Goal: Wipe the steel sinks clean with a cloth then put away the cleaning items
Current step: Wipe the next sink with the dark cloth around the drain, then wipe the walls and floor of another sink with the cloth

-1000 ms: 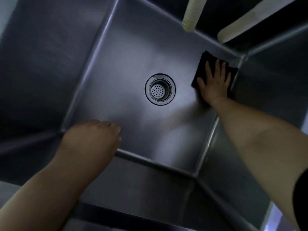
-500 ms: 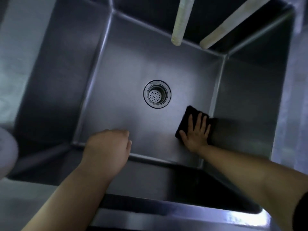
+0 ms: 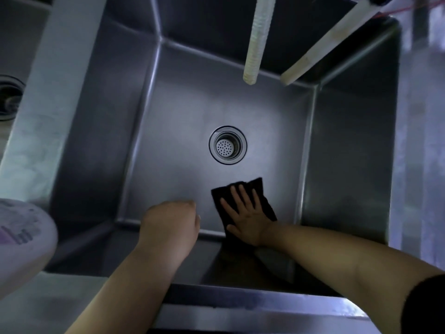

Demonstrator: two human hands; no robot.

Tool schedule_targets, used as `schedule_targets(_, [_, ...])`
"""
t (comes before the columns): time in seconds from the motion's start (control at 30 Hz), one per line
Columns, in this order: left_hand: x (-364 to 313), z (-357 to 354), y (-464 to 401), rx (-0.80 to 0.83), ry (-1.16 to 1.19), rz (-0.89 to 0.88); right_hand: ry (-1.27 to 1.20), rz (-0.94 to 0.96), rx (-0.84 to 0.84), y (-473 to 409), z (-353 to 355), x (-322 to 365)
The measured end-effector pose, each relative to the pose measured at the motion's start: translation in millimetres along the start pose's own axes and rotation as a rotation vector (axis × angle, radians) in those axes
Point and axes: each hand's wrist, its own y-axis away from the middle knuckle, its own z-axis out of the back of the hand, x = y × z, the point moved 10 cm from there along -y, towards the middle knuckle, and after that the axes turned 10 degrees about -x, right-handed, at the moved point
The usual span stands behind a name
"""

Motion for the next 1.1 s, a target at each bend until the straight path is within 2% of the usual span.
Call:
schedule_targets(0.1, [1, 0, 0, -0.002, -0.002, 0.009, 0.027, 0.046, -0.123, -33, 19, 15])
schedule_targets(0.23, [7, -1, 0, 0.029, 0.022, 0.062, -0.054, -0.079, -0.302, -68, 60, 7])
schedule_targets(0.33, [13, -2, -1, 0.069, 0.081, 0.126, -0.178, -0.378, -0.452, -59, 91, -35])
schedule_targets(0.4, [15, 2, 1, 0.056, 0.115, 0.148, -0.382, -0.648, -0.465, -30, 88, -71])
schedule_targets(0.47, [16, 9, 2, 0.029, 0.144, 0.160, -0.623, -0.865, -0.392, 7, 75, -94])
schedule_targets(0.53, [14, 19, 3, -0.011, 0.153, 0.161, -0.738, -0.932, -0.291, 37, 69, -99])
schedule_targets(0.6, [11, 32, 5, -0.056, 0.167, 0.150, -0.879, -0.945, -0.327, 60, 79, -96])
schedule_targets(0.73, [-2, 51, 21, -0.021, 0.096, 0.067, -1.479, -1.009, -0.522, 104, 105, -62])
schedule_targets(0.83, [-16, 69, 38, 0.006, 0.027, -0.009, -1.841, -0.949, -0.635, 130, 135, -25])
schedule_targets(1.0, [-56, 125, 71, -0.119, 0.109, -0.092, -2.086, -0.730, -0.704, 165, 194, 20])
schedule_targets(1.1, [-80, 168, 93, -0.247, 0.230, -0.118, -2.122, -0.551, -0.660, 186, 225, 44])
